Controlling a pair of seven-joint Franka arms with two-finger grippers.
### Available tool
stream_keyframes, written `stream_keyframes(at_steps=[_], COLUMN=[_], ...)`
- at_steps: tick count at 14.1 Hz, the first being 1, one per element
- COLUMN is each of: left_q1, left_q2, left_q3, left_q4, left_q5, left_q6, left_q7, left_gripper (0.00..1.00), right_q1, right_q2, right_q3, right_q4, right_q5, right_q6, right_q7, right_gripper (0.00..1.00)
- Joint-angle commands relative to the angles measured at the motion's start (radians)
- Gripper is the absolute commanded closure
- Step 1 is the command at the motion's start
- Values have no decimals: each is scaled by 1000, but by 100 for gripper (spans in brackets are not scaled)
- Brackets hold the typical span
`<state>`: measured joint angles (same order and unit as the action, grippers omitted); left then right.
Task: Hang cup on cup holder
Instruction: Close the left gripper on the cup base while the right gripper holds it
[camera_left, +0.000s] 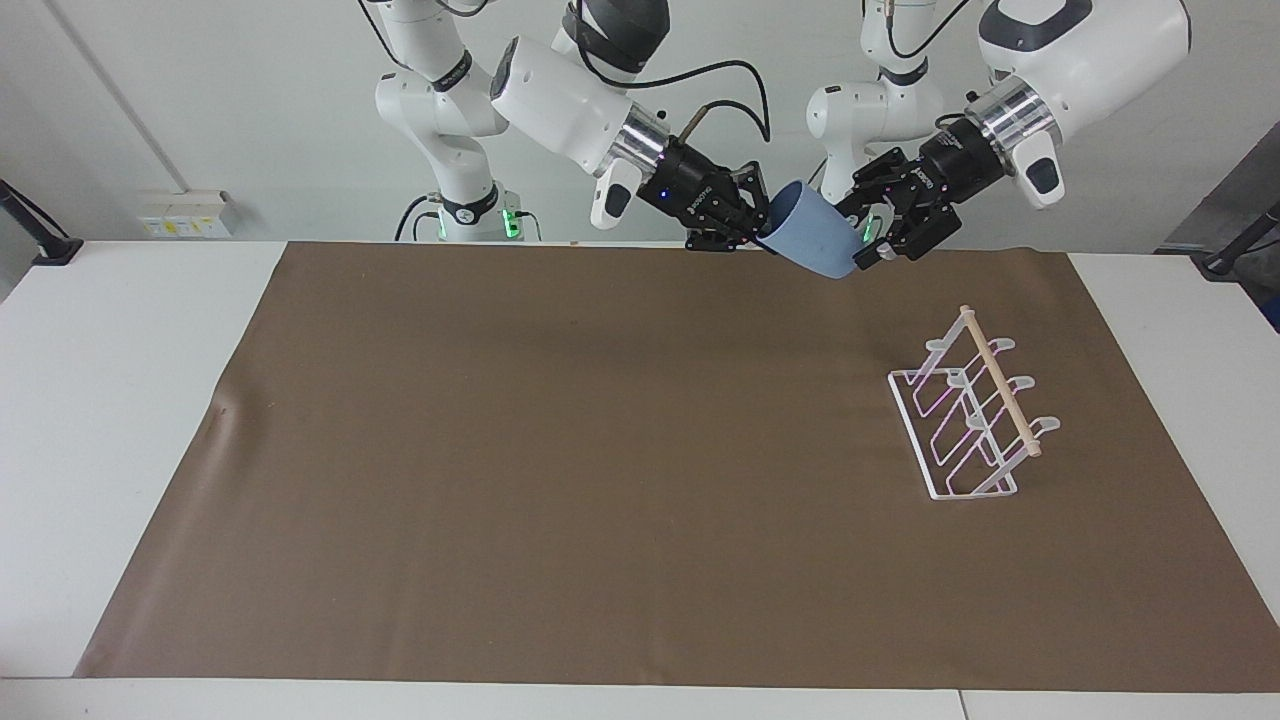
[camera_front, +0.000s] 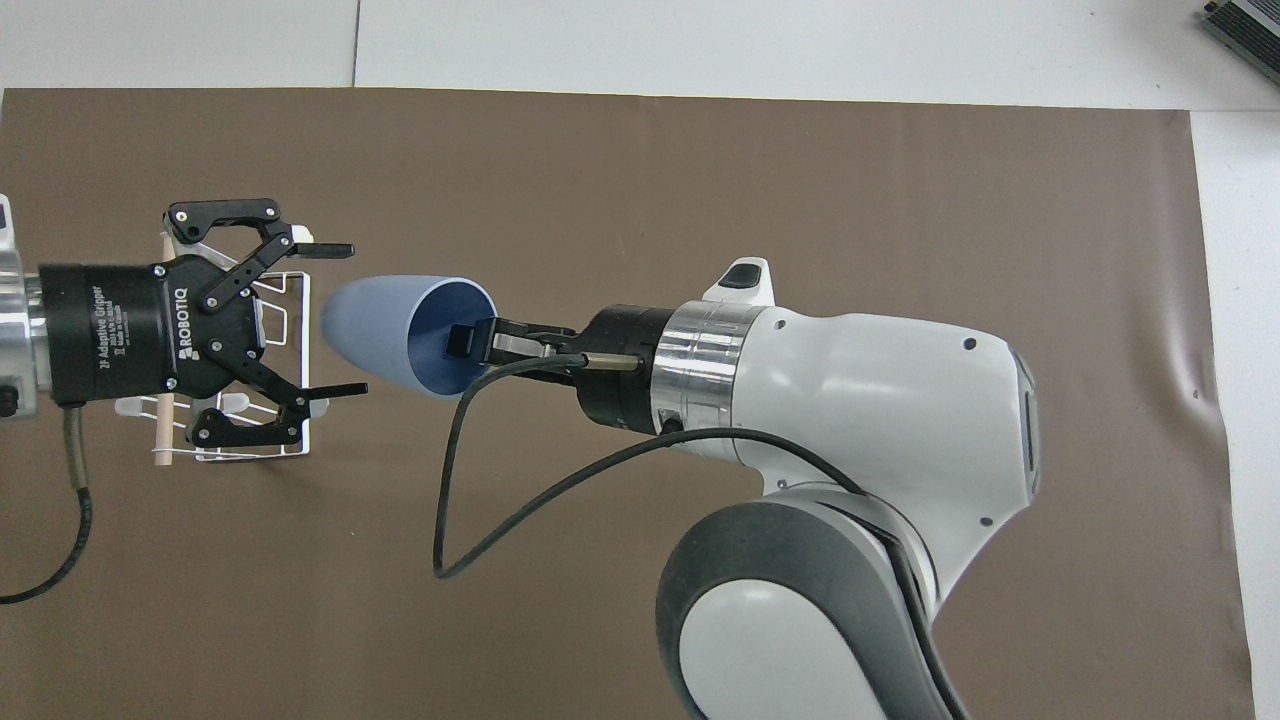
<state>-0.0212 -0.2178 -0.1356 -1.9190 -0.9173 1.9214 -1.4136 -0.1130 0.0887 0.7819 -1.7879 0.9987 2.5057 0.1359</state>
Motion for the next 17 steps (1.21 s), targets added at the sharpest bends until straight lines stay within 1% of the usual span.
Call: stream_keyframes(at_steps=[1, 5, 9, 14, 15, 16, 17], left_q1=[-28, -26, -31, -31, -31, -31, -32], left_q2=[-21, -23, -20, -15, -14, -12, -12], left_q3=[5, 7, 4, -2, -1, -2, -2], left_q4=[-41, -52, -52, -52, -52, -52, -51], left_q5=[-8, 1, 14, 18, 18, 35, 46], left_q6=[45, 41, 70, 73, 73, 73, 71], left_q7=[-2, 5, 19, 31, 31, 33, 31], left_gripper=[0, 0, 0, 0, 6, 15, 35], right_q1=[-20, -22, -22, -22, -22, -22, -22], right_q2=[-9, -9, -9, -7, -7, -9, -9], right_q3=[19, 19, 19, 19, 19, 19, 19], right_q4=[-10, -10, -10, -10, -10, -10, -10], right_q5=[29, 29, 29, 29, 29, 29, 29], right_q6=[13, 13, 13, 12, 12, 12, 12], right_q7=[14, 14, 14, 14, 14, 14, 14], right_gripper=[100, 100, 100, 100, 100, 100, 100])
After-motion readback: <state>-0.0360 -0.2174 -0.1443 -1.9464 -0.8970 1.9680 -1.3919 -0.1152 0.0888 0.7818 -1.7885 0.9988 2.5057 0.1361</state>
